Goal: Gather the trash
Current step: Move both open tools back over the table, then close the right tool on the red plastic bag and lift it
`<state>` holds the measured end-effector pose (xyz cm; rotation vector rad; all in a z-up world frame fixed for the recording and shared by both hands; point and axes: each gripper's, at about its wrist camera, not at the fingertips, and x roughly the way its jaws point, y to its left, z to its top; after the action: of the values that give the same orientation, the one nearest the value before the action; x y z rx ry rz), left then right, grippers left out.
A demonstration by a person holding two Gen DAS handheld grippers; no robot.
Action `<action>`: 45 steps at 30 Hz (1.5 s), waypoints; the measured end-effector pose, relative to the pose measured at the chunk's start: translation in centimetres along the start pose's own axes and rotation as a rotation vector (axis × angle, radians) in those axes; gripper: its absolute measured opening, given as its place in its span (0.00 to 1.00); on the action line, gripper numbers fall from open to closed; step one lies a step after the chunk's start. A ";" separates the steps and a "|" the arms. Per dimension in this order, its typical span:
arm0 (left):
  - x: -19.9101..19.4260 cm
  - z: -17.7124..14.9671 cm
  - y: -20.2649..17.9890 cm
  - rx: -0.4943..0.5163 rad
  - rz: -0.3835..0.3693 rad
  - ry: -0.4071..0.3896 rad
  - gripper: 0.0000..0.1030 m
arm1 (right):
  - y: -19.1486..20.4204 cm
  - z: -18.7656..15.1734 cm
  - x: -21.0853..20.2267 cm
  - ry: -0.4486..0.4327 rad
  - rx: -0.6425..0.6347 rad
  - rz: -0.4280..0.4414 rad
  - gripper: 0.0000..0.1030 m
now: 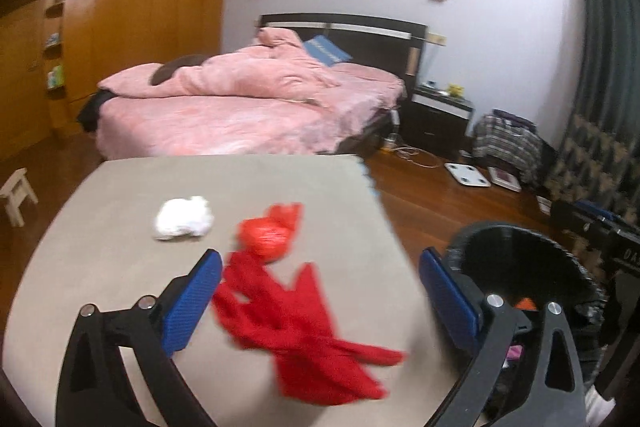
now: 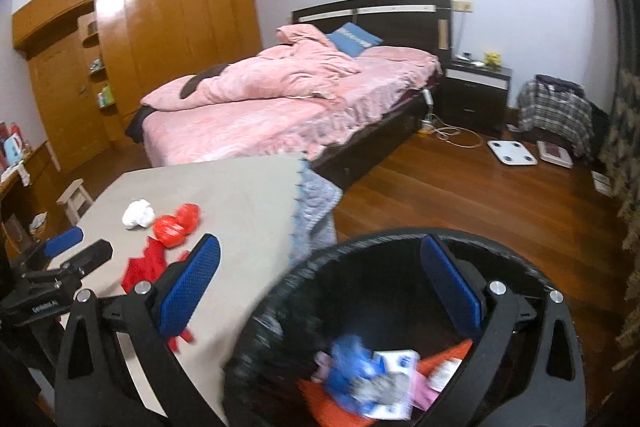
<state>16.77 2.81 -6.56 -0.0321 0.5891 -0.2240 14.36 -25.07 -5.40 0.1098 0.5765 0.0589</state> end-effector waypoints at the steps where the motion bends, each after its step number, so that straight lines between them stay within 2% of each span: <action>1: 0.0 0.0 0.5 -0.004 0.013 -0.002 0.94 | 0.7 0.3 0.5 -0.001 -0.004 0.011 0.95; 11: 1.6 0.5 9.0 -0.054 0.163 -0.015 0.94 | 8.7 2.4 7.1 0.031 -0.053 0.105 0.95; 17: 3.8 0.3 12.5 -0.078 0.209 0.003 0.94 | 12.6 2.5 11.2 0.063 -0.083 0.136 0.95; 31: 6.7 -0.3 16.5 -0.086 0.258 0.032 0.94 | 18.4 0.6 19.5 0.206 -0.159 0.159 0.95; 42: 8.1 -0.4 17.7 -0.087 0.255 0.050 0.94 | 20.8 -0.6 22.4 0.288 -0.207 0.197 0.94; 43: 8.3 -0.3 17.7 -0.090 0.251 0.052 0.94 | 20.9 -0.6 22.5 0.293 -0.210 0.203 0.87; 44: 8.3 -0.3 17.7 -0.091 0.248 0.053 0.94 | 21.0 -0.7 22.5 0.298 -0.212 0.215 0.75; 45: 8.5 -0.2 17.7 -0.092 0.245 0.053 0.94 | 21.0 -0.8 22.6 0.311 -0.212 0.230 0.71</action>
<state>27.05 18.25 -13.05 -0.0421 0.6500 0.0405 32.35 -2.22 -15.80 -0.0411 0.8620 0.3640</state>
